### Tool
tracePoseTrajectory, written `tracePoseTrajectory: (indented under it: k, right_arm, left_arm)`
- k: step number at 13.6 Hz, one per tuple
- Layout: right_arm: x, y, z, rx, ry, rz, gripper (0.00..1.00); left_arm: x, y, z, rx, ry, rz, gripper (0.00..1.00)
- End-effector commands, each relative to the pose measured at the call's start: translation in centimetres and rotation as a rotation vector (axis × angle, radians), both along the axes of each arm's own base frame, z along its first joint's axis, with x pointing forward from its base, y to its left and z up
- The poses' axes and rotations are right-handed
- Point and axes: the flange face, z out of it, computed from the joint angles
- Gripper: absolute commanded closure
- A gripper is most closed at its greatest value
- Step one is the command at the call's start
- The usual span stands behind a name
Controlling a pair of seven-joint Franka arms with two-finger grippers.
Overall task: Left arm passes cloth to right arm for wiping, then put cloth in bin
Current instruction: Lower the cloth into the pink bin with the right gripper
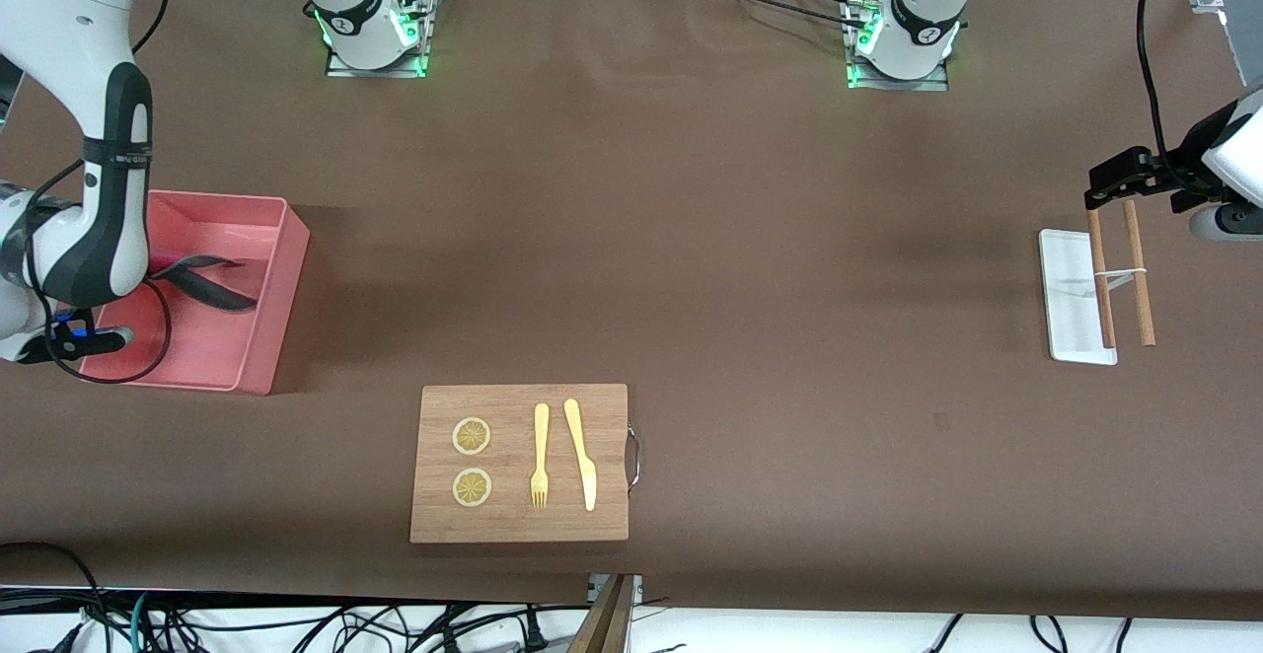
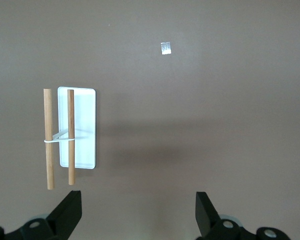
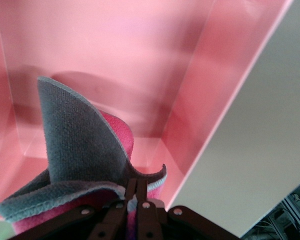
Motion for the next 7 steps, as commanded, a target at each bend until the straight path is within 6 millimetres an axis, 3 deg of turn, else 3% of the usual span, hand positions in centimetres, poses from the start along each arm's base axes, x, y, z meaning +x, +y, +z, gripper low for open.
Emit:
tracePoseTrajectory:
  k: [1,2,3,4,7]
  right_arm:
    - [-0.2,0.4,-2.9,0.059,-0.022,0.02,1.0]
    - [-0.5,0.1,-3.9,0.074,-0.037,0.019,1.0]
    - [-0.4,-0.1,-4.2,0.071,-0.054,0.02,0.63]
    - [-0.4,-0.1,-4.2,0.069,-0.06,0.017,0.03]
    - [-0.3,-0.4,-2.0,0.076,-0.093,0.007,0.0]
  left_arm:
    - [0.2,0.2,0.6,0.006,-0.005,-0.01,0.0]
    - [0.3,0.1,0.6,0.006,-0.005,-0.012,0.0]
    - [0.3,0.1,0.6,0.006,-0.005,-0.012,0.0]
    - [0.3,0.1,0.6,0.006,-0.005,-0.012,0.0]
    - [0.3,0.1,0.6,0.006,-0.005,-0.01,0.0]
